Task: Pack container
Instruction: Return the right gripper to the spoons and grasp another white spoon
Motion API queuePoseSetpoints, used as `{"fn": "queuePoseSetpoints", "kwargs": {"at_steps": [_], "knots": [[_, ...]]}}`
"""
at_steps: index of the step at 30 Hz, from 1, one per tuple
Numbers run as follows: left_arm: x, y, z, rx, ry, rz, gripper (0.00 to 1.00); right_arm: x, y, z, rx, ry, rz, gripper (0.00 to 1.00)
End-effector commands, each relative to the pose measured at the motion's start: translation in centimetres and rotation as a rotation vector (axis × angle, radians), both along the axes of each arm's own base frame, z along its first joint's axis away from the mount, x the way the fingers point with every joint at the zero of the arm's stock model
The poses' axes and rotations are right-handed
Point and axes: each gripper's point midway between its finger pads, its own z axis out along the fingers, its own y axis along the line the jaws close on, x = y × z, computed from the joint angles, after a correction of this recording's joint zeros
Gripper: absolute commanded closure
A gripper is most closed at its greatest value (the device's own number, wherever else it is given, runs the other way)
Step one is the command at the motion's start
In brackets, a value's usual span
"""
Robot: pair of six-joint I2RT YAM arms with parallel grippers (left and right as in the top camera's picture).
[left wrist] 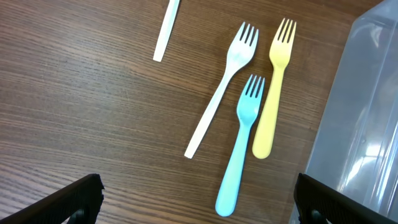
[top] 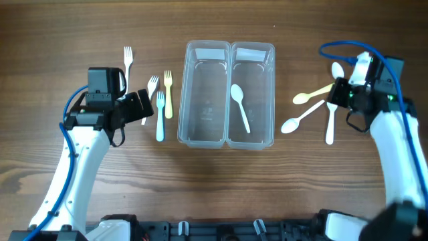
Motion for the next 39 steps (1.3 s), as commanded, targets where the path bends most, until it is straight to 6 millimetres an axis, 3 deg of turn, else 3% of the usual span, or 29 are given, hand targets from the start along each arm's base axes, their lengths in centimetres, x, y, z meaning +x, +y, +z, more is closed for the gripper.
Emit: {"fn": "queuePoseSetpoints", "kwargs": {"at_steps": [1,6,8,9,10,11,15,17,20,23,32,35,39], "knots": [[0.3,0.5,0.4,0.02,-0.011,-0.007,0.0,0.3,3.0,4.0,0.056,-0.105,0.034,0.96],[0.3,0.5,0.4,0.02,-0.011,-0.007,0.0,-0.2,5.0,4.1,0.074,-0.095,0.093,0.96],[0.3,0.5,0.4,0.02,-0.011,-0.007,0.0,-0.2,4.1,3.6,0.024,-0.074,0.055,0.91],[0.3,0.5,0.4,0.02,-0.011,-0.007,0.0,-0.2,2.7,3.0,-0.029,-0.056,0.006,0.87],[0.3,0.5,0.4,0.02,-0.011,-0.007,0.0,-0.1,1.8,2.7,-0.056,-0.047,-0.022,0.71],[0.3,0.5,0.4,0.02,-0.011,-0.007,0.0,-0.1,0.9,2.2,-0.079,-0.033,-0.05,0.63],[0.3,0.5,0.4,0.02,-0.011,-0.007,0.0,-0.4,-1.3,-1.4,-0.084,0.059,-0.106,0.5],[0.3,0.4,0.4,0.02,-0.011,-0.007,0.0,-0.7,-2.3,-4.4,-0.073,0.147,-0.131,0.48],[0.3,0.5,0.4,0.02,-0.011,-0.007,0.0,-1.3,-3.3,-8.5,-0.056,0.264,-0.151,0.48],[0.3,0.5,0.4,0.02,-0.011,-0.007,0.0,-1.9,-3.9,-11.3,-0.049,0.339,-0.152,0.5],[0.3,0.4,0.4,0.02,-0.011,-0.007,0.0,-3.3,-3.9,-15.1,-0.059,0.461,-0.101,0.5],[0.3,0.5,0.4,0.02,-0.011,-0.007,0.0,-3.6,-3.8,-15.7,-0.055,0.48,-0.099,0.58],[0.3,0.5,0.4,0.02,-0.011,-0.007,0.0,-4.0,-3.7,-16.2,-0.051,0.505,-0.097,0.78]]}}
